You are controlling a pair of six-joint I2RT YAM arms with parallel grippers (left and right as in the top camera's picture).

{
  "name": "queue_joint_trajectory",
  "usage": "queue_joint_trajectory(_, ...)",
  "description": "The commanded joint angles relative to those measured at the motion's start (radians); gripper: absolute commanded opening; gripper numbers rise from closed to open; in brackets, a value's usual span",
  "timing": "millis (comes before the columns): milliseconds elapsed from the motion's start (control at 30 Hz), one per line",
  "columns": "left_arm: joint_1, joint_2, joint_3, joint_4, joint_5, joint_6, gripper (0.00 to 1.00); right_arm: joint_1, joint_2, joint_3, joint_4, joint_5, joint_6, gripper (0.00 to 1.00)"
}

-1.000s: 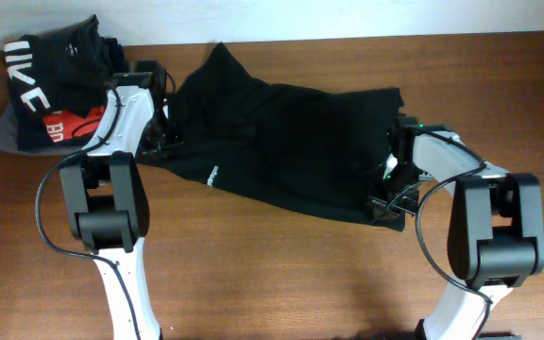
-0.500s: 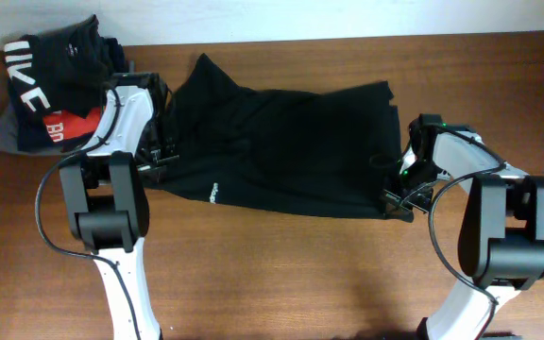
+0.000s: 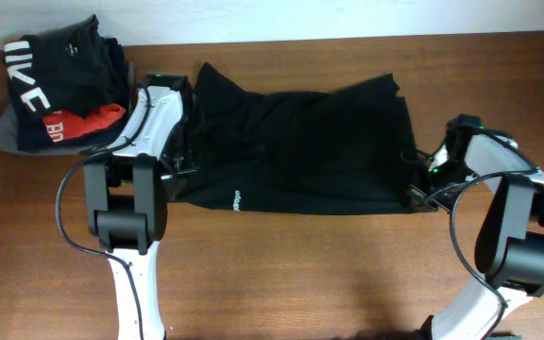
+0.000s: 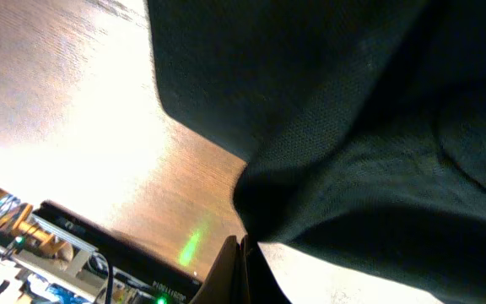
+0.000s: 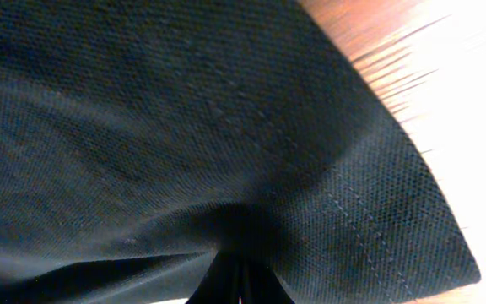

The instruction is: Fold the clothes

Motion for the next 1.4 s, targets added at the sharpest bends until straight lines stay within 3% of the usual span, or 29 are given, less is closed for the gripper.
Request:
queue_joint_trajectory(0, -0.005, -0.022, -0.003, -0.013, -0.014, -0.033, 0.00, -0.058, 0.037, -0.014, 0.036, 0.148, -0.025, 0.04)
queue_joint_trajectory(367, -0.018, -0.104, -0.003, 0.053, -0.060, -0.031, 0.00, -0.085, 0.037, 0.062, 0.011, 0.144, -0.048, 0.05)
queue_joint_trajectory(633, -0.050, -0.297, -0.003, 0.249, -0.059, 0.091, 0.02, -0.084, 0.036, 0.233, -0.149, 0.143, -0.048, 0.06)
queue_joint_trajectory(667, -0.058, -0.320, -0.003, 0.277, -0.059, 0.099, 0.15, -0.084, 0.036, 0.266, -0.174, 0.139, -0.049, 0.11)
queue_joint_trajectory(700, -0.066, -0.343, -0.003, 0.309, -0.058, 0.104, 0.45, -0.084, 0.036, 0.293, -0.194, 0.129, -0.056, 0.17)
queue_joint_trajectory(733, -0.074, -0.361, -0.003, 0.339, -0.058, 0.105, 0.73, -0.084, 0.036, 0.319, -0.211, 0.104, -0.081, 0.30)
queue_joint_trajectory(767, -0.080, -0.374, -0.003, 0.362, -0.057, 0.105, 0.95, -0.084, 0.036, 0.341, -0.222, 0.065, -0.114, 0.52)
queue_joint_trajectory(800, -0.085, -0.384, -0.003, 0.390, -0.055, 0.105, 0.99, -0.084, 0.036, 0.362, -0.231, 0.021, -0.156, 0.79)
queue_joint_trajectory(833, -0.090, -0.388, -0.003, 0.417, -0.051, 0.105, 0.99, -0.084, 0.036, 0.382, -0.237, -0.036, -0.206, 0.96)
queue_joint_trajectory(867, -0.093, -0.389, -0.002, 0.440, -0.042, 0.108, 0.99, -0.084, 0.036, 0.396, -0.239, -0.084, -0.245, 0.99)
queue_joint_trajectory(1033, -0.088, -0.372, -0.003, 0.615, 0.133, 0.248, 0.99, -0.082, 0.036, 0.451, -0.218, -0.232, -0.303, 0.99)
queue_joint_trajectory(1367, -0.019, -0.226, 0.026, 0.841, 0.184, 0.304, 0.94, 0.013, 0.036, 0.553, -0.074, -0.221, -0.399, 0.99)
